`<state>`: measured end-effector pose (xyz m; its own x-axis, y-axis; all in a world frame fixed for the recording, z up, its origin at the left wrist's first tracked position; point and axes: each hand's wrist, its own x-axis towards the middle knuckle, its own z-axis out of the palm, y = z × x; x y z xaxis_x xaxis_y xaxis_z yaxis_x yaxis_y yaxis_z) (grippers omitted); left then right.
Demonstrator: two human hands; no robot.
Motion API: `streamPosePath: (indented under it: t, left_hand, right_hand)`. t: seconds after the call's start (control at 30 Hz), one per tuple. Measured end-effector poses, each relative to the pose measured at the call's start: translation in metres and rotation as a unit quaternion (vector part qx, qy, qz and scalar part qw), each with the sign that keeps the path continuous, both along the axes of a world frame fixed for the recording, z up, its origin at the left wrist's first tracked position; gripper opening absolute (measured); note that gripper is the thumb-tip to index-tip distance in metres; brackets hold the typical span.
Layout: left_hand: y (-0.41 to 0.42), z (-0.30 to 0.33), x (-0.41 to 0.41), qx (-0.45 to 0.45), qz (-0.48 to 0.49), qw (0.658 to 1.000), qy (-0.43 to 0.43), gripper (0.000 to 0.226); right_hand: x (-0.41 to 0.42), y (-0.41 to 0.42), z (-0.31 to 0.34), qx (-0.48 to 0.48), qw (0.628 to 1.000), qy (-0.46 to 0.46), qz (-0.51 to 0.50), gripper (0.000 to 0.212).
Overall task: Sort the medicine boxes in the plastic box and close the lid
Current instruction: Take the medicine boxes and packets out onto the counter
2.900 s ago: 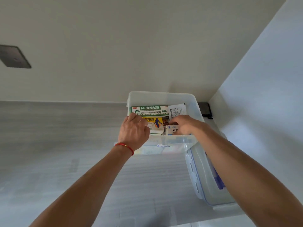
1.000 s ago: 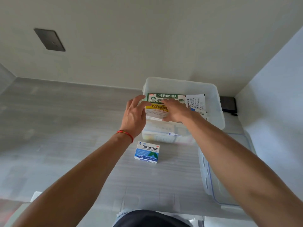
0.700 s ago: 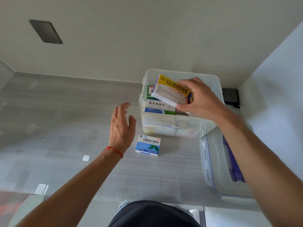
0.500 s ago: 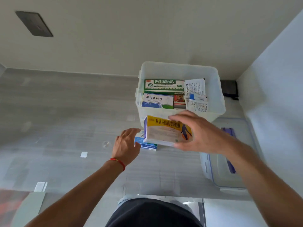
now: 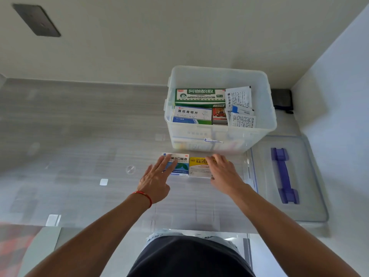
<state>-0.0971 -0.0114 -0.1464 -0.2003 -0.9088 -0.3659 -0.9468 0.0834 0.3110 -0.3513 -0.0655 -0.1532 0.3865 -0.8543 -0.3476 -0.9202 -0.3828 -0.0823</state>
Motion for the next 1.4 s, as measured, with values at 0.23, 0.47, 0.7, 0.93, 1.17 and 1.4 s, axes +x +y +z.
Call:
streamPosePath:
  t: [0.23,0.47,0.7,0.93,1.17,1.4]
  left_hand:
    - [-0.014,0.068,-0.014,-0.276,0.035,0.942,0.187,0.044]
    - [-0.12,0.142,-0.04,-0.425,0.058,0.883,0.192,0.03]
    - [-0.161,0.111,-0.048,-0.332,0.088,0.937,0.065,0.045]
    - [-0.163,0.108,-0.046,-0.332,0.123,0.927,0.124,0.044]
    - [-0.164,0.106,-0.048,-0.334,0.147,0.92,0.144,0.043]
    - [-0.163,0.109,-0.047,-0.327,0.143,0.922,0.148,0.064]
  right_hand:
    - [0.015,0.003,0.085,-0.07,0.973,-0.2,0.092,0.023]
    - [0.001,-0.104,0.172,-0.208,0.908,-0.358,-0.062,0.017]
    - [0.026,-0.194,0.131,-0.045,0.996,-0.063,-0.047,0.05]
    - [0.051,-0.22,0.099,-0.113,0.993,0.022,0.004,0.044]
    - [0.04,-0.226,0.107,-0.125,0.992,-0.009,0.018,0.057]
    - [0.02,-0.221,0.16,-0.184,0.978,-0.089,0.032,0.068]
